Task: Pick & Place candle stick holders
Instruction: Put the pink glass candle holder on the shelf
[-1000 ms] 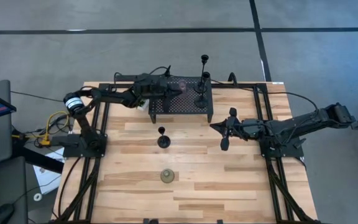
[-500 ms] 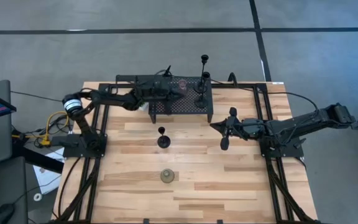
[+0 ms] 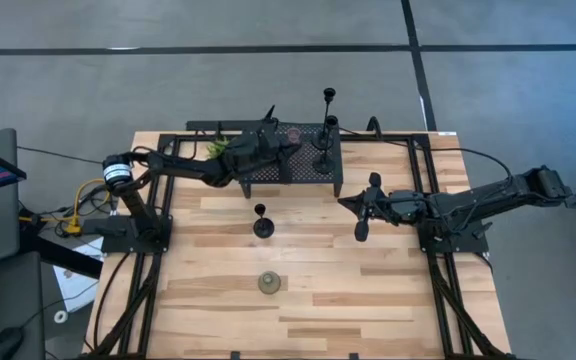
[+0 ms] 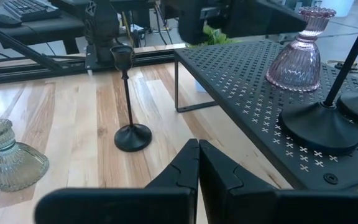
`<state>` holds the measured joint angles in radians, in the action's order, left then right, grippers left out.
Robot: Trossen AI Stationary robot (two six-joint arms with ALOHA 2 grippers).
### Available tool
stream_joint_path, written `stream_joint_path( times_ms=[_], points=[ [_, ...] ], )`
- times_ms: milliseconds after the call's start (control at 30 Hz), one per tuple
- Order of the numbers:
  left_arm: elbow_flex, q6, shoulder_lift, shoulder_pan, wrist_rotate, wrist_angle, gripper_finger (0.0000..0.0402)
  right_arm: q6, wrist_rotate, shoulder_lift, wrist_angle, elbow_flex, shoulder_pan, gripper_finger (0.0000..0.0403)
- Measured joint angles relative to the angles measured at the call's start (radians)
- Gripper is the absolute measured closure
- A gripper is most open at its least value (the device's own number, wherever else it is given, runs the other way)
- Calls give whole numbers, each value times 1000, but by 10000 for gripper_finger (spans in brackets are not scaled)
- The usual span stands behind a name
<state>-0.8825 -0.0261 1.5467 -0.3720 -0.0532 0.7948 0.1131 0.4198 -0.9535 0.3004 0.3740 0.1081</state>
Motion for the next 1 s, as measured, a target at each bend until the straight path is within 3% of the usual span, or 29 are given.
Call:
stream_joint_path(
  times_ms=[433, 733, 1000],
  points=[
    [-17, 4, 0, -5, -4, -7, 396, 0, 0, 0, 0, 0, 0, 403],
    [-17, 4, 0, -5, -106, -20, 398, 0, 0, 0, 2, 0, 0, 403],
    [-17, 4, 0, -5, -117, -29, 398, 0, 0, 0, 2, 0, 0, 403]
  ],
)
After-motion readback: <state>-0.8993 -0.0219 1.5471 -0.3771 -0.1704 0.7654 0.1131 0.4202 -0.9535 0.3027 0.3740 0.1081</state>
